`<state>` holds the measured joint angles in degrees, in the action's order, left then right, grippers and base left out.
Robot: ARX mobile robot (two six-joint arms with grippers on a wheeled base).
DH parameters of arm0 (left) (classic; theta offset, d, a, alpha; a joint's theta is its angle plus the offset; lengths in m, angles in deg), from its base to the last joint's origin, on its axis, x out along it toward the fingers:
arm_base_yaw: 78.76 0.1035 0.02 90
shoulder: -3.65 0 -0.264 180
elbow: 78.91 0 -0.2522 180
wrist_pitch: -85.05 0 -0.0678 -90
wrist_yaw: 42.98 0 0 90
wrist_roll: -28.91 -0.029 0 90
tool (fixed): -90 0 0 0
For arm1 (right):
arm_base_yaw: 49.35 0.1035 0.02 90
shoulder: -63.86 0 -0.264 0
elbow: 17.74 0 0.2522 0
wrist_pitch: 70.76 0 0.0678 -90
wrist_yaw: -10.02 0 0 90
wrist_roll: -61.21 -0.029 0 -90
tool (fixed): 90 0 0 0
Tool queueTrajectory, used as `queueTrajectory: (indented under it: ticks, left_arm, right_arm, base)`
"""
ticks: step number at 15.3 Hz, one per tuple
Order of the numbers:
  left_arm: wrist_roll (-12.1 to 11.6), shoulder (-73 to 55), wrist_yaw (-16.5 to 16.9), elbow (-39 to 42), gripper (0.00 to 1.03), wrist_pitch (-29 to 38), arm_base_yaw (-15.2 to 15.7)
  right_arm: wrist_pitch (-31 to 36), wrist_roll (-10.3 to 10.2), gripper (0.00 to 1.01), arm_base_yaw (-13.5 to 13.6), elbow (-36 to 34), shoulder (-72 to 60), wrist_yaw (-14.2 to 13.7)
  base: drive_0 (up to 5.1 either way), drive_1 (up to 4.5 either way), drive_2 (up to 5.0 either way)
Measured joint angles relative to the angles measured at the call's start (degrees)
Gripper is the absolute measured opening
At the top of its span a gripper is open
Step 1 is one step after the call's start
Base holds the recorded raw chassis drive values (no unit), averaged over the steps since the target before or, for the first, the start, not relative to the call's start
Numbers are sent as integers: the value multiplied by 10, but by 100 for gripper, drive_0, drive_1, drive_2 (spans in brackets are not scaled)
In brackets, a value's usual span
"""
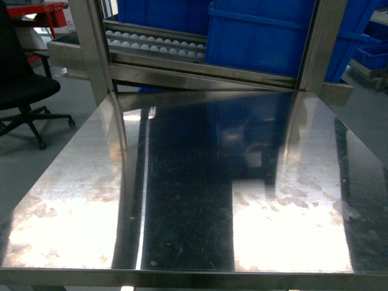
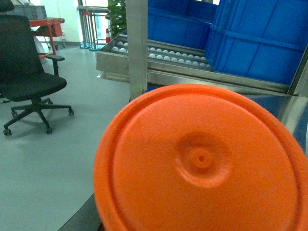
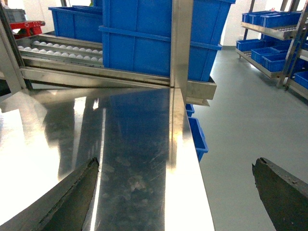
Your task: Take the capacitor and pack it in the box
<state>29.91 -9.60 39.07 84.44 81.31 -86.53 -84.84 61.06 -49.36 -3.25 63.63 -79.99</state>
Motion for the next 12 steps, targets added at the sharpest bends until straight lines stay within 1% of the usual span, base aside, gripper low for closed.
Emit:
queueTrajectory:
  ticks: [1, 2, 3, 4, 5, 6, 7, 8, 12]
  left_arm:
    - [0, 14, 47, 2, 44, -12, 36]
    - [-1, 23, 70, 6, 44, -17, 80]
    - [-1, 32, 71, 9, 44, -20, 82]
    - [-2, 97, 80, 22, 44, -96, 77]
    - [-2, 126, 80, 21, 44, -96, 76]
    - [-3, 126, 78, 17, 44, -96, 76]
    - [-4, 126, 79, 21, 44, -113, 78]
    - [-4, 126, 79, 21, 44, -104, 78]
    - [-4, 126, 79, 21, 44, -104, 78]
  right_arm:
    - [0, 0, 98, 0, 0, 0, 0]
    - [0, 0, 98, 0, 0, 0, 0]
    - [0, 0, 98, 0, 0, 0, 0]
    - [0, 0, 98, 0, 0, 0, 0]
    - [0, 0, 98, 0, 0, 0, 0]
    - [0, 0, 98, 0, 0, 0, 0]
    - [0, 0, 98, 0, 0, 0, 0]
    - [0, 0, 98, 0, 0, 0, 0]
    - [0, 0, 98, 0, 0, 0, 0]
  base:
    - [0, 0, 0]
    - [0, 0, 0]
    - [0, 0, 0]
    - [0, 0, 0]
    - [0, 0, 0]
    - [0, 0, 0]
    - [0, 0, 0]
    - [0, 0, 0]
    - [0, 0, 0]
